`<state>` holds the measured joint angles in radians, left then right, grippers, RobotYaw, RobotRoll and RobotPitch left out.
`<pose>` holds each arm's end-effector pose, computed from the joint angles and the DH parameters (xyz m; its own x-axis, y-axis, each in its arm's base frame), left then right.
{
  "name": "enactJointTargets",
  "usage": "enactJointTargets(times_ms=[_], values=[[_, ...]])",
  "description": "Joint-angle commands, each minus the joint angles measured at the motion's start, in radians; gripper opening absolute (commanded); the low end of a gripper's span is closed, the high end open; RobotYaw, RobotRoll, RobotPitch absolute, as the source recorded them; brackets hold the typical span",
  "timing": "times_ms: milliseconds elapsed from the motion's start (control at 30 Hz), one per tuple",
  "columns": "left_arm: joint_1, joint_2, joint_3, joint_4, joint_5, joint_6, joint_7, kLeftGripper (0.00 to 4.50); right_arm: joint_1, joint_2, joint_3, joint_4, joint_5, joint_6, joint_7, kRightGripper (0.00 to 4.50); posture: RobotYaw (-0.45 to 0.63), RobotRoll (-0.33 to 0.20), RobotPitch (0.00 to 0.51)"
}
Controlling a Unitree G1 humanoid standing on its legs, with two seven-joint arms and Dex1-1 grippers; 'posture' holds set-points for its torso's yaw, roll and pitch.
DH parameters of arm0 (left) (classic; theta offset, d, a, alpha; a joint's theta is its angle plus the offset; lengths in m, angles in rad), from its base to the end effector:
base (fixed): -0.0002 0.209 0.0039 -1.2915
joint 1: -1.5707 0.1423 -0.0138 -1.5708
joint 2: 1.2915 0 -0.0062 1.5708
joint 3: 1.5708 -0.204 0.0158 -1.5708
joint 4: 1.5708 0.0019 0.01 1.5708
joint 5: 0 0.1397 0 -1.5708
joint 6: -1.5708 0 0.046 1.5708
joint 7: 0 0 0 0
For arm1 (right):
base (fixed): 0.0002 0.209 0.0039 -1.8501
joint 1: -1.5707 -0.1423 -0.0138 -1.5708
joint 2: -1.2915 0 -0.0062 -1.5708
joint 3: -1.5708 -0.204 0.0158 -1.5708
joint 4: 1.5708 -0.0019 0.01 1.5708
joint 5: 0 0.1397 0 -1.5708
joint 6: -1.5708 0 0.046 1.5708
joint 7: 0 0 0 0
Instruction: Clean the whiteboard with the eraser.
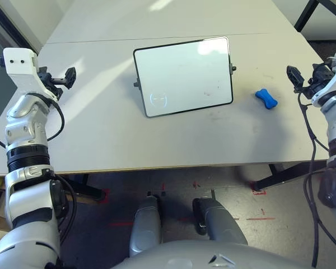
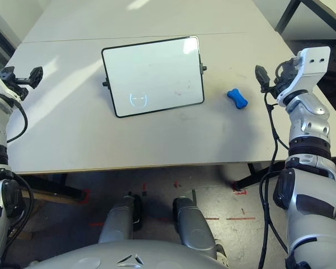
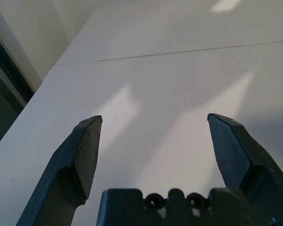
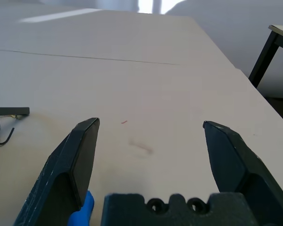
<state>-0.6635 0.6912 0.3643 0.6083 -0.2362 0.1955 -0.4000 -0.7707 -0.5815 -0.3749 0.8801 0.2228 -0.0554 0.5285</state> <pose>0.2961 0.3537 0.1693 0.9947 0.0899 0.0506 -0.0952 0.9886 0.1163 0.3211 -0.3314 0.1412 0.9914 0.0596 0.1165 -0.0562 0.9979 -0.0327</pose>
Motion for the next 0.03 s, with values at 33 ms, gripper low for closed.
enactJointTargets(times_ms=[33], values=[[-0.006, 0.022, -0.006, 0.018, 0.011, -0.015, -0.009, 4.50, -0.024, 0.008, 0.005, 0.033, 0.007, -0.023, -0.019, 4.47, -0.04, 0.000, 0.116]])
